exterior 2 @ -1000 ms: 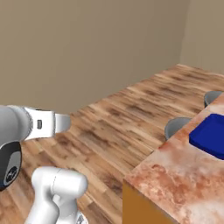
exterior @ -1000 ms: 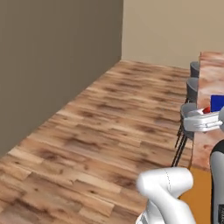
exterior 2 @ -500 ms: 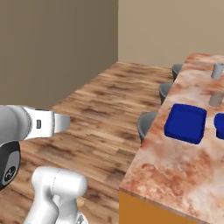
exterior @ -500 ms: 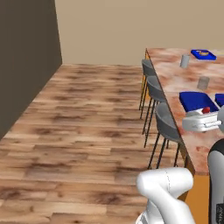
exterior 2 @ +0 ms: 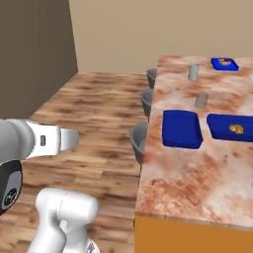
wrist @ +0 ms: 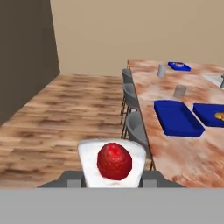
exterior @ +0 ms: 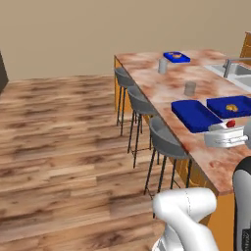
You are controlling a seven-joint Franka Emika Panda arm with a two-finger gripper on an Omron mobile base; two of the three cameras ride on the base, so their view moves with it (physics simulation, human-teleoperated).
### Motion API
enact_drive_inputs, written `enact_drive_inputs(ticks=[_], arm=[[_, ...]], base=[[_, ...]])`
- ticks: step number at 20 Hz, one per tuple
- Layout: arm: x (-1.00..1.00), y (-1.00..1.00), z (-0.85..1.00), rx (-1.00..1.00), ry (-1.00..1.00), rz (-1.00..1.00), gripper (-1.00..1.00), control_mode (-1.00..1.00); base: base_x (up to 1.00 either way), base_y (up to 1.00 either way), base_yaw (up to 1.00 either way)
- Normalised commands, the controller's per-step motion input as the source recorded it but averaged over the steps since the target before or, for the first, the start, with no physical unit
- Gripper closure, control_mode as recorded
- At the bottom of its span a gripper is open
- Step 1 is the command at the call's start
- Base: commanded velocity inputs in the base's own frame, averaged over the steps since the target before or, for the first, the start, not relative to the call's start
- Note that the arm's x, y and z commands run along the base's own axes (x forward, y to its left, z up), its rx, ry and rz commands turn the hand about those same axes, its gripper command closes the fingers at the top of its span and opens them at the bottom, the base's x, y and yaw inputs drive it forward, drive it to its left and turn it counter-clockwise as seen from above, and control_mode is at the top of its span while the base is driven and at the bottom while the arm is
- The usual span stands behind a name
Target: Take the cakes from the fridge and place them on the empty tray on the dining counter.
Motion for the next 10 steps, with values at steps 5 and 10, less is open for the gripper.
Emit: enact_drive_inputs(ticks=[5,10], arm=[[0.00,0.00,0.00,0.00,0.00,0.00,1.00,1.00],[0.00,0.00,0.00,0.00,0.00,0.00,1.00,1.00]], base=[[0.94,0.01,-0.43],[1.00,0.03,-0.33]])
